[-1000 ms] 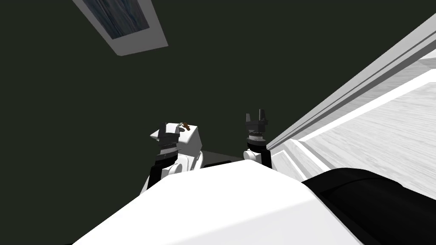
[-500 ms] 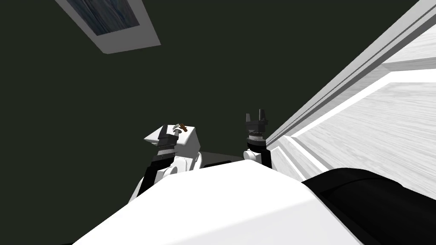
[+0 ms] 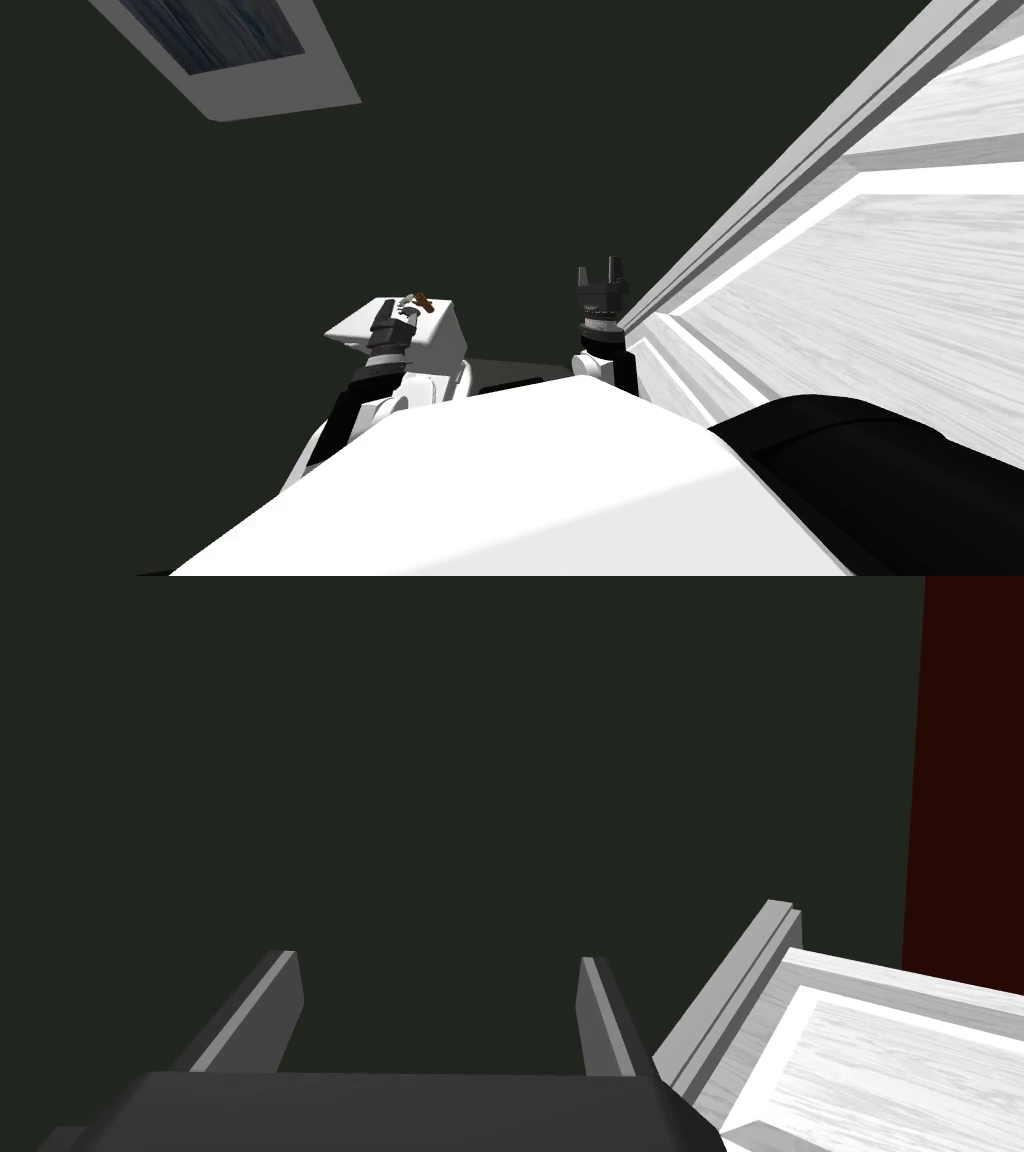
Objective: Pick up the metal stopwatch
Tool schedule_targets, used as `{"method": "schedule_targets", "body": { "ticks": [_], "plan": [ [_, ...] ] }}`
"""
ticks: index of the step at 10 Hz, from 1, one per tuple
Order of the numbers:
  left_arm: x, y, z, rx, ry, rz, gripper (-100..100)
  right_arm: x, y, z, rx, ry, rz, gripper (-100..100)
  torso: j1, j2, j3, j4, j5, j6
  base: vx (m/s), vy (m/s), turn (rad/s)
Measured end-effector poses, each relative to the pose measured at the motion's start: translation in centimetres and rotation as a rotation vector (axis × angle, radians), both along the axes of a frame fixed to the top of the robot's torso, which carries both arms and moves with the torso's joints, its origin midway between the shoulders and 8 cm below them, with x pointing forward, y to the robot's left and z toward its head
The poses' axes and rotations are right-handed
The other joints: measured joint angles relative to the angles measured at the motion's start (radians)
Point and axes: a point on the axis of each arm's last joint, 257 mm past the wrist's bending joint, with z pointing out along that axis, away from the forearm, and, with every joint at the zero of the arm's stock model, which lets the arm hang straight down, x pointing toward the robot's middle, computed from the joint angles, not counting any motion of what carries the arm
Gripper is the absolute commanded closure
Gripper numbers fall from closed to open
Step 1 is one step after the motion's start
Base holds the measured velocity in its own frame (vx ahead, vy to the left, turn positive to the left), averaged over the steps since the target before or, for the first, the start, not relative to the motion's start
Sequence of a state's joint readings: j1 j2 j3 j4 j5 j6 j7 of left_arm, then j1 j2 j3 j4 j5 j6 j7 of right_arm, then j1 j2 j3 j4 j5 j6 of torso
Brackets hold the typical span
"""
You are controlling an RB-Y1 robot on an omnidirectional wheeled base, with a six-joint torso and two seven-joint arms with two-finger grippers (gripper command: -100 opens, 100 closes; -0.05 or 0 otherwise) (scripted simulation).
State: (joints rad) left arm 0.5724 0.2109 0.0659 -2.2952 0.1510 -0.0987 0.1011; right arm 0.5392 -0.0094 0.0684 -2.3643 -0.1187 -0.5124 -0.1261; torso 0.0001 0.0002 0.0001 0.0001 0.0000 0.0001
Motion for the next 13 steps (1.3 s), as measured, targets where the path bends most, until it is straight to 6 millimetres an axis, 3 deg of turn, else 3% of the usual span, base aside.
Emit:
{"method": "schedule_targets", "body": {
  "ticks": [5,13],
  "plan": [
    [0.3,2.2,-2.6,0.008,0.118,0.032,-100,0.0,0.0,0.0,0.0,0.0,0.0,0,0.0,0.0,0.0,0.0,0.0,0.0,-0.002,-0.001,-0.077],
    [-0.3,5.6,-8.4,0.131,0.389,0.059,-100,0.0,0.0,0.0,0.0,0.0,0.0,0,0.001,-0.001,0.0,0.0,0.0,0.0,0.001,0.0,-0.066]
  ]
}}
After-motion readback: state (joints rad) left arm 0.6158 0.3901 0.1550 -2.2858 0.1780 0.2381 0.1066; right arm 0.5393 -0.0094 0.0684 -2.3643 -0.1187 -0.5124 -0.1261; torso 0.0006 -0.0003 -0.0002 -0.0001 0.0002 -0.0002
